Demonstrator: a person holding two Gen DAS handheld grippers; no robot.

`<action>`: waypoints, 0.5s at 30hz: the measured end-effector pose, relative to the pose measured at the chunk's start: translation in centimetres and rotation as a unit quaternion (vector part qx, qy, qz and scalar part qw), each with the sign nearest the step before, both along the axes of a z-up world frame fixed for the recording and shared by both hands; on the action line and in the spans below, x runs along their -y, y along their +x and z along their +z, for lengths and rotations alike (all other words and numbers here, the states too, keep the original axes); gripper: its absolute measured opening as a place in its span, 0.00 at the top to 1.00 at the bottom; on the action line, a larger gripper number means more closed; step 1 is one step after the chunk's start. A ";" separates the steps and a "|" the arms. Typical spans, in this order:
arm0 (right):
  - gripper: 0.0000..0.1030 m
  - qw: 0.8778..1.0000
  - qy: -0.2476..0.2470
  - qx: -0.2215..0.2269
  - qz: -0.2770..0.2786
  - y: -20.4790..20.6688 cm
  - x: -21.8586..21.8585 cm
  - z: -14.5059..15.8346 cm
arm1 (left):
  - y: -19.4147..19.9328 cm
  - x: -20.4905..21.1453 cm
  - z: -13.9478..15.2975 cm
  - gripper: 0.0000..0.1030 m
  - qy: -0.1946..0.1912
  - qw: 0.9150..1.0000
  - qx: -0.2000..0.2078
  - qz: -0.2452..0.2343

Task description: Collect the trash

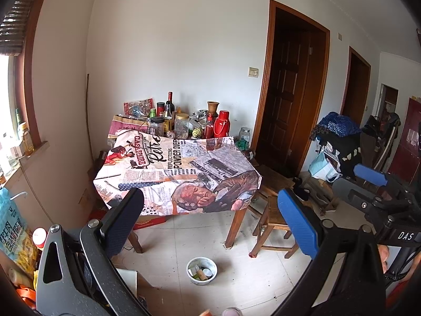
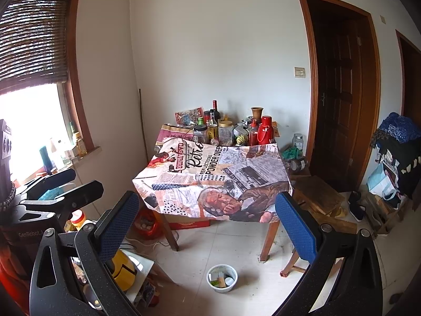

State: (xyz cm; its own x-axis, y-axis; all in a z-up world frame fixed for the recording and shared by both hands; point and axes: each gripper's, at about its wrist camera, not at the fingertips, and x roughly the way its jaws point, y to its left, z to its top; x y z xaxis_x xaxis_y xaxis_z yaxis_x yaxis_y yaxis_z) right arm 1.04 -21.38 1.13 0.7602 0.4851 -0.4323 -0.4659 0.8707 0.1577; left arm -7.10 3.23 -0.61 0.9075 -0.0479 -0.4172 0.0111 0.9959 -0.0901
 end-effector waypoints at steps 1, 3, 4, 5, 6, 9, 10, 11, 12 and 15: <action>0.00 1.000 0.000 0.001 0.000 0.0 0.0 0.1 | 0.0 0.0 0.0 0.01 0.000 1.000 0.000 -0.002; 0.00 1.000 -0.001 0.003 0.000 -0.2 0.0 0.1 | -0.1 0.0 0.1 0.01 0.001 1.000 0.000 -0.005; 0.00 1.000 0.000 0.003 0.000 -0.2 0.0 0.1 | 0.0 0.0 0.1 0.01 0.001 1.000 -0.002 -0.010; 0.00 1.000 0.000 0.004 0.000 -0.2 0.0 0.1 | 0.0 0.0 0.1 0.01 0.001 1.000 -0.004 -0.013; 0.00 1.000 0.000 0.004 0.000 -0.2 0.0 0.1 | 0.0 0.0 0.1 0.01 0.002 1.000 -0.004 -0.012; 0.00 1.000 0.000 0.004 0.001 -0.3 0.0 0.2 | -0.1 0.0 0.2 0.01 0.002 1.000 -0.001 -0.010; 0.00 1.000 0.001 0.005 0.002 -0.3 0.1 0.1 | -0.1 0.0 0.2 0.01 0.001 1.000 -0.001 -0.010; 0.00 1.000 0.001 0.006 0.002 -0.4 0.0 0.1 | -0.1 0.0 0.2 0.01 0.001 1.000 0.000 -0.010; 0.00 1.000 0.000 0.006 0.002 -0.4 0.0 0.2 | -0.1 0.0 0.2 0.01 0.000 1.000 0.000 -0.010; 0.00 1.000 -0.001 0.007 0.003 -0.5 0.0 0.2 | -0.1 -0.1 0.3 0.01 0.001 1.000 0.002 -0.006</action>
